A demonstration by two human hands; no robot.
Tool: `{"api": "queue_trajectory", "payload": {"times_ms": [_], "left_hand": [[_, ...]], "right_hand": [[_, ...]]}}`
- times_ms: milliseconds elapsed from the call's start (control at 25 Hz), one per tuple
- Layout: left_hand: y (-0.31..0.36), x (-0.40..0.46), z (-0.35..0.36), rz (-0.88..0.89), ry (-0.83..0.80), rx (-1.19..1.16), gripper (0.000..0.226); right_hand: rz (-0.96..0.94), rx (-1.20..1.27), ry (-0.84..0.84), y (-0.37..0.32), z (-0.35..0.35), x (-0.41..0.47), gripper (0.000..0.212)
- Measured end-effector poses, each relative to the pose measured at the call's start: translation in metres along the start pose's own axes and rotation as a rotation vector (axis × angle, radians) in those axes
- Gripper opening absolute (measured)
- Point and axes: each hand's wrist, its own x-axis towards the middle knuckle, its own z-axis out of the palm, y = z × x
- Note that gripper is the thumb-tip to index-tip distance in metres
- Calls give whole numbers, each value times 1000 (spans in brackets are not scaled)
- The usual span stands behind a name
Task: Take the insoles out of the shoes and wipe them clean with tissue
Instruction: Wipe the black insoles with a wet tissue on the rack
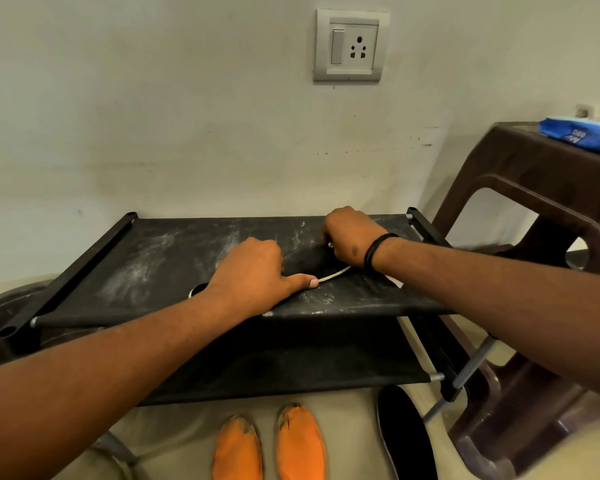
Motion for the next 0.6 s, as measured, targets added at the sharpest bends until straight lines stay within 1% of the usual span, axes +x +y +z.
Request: {"api": "queue_trajectory", "payload": {"times_ms": [120, 200, 280, 320, 440, 520, 600], "left_hand": [[0, -2, 0, -4, -7, -8, 69], [0, -1, -1, -3, -10, -14, 71], [0, -1, -1, -2, -9, -19, 72], [0, -1, -1, -2, -8, -20, 71], [-1, -2, 0, 6, 9, -16, 68], [0, -1, -1, -1, 5, -18, 68], [1, 0, -1, -8, -4, -23, 67]], "right_hand": [[-36, 178, -68, -11, 1, -4, 16], [15, 289, -43, -7, -2, -2, 12], [72, 229, 40, -1, -1, 3, 10], [64, 176, 57, -3, 2, 3, 11], [-92, 87, -25, -23, 9, -3, 14], [-105, 99, -22, -24, 7, -2, 17], [-69, 135, 54, -21, 4, 0, 21]]}}
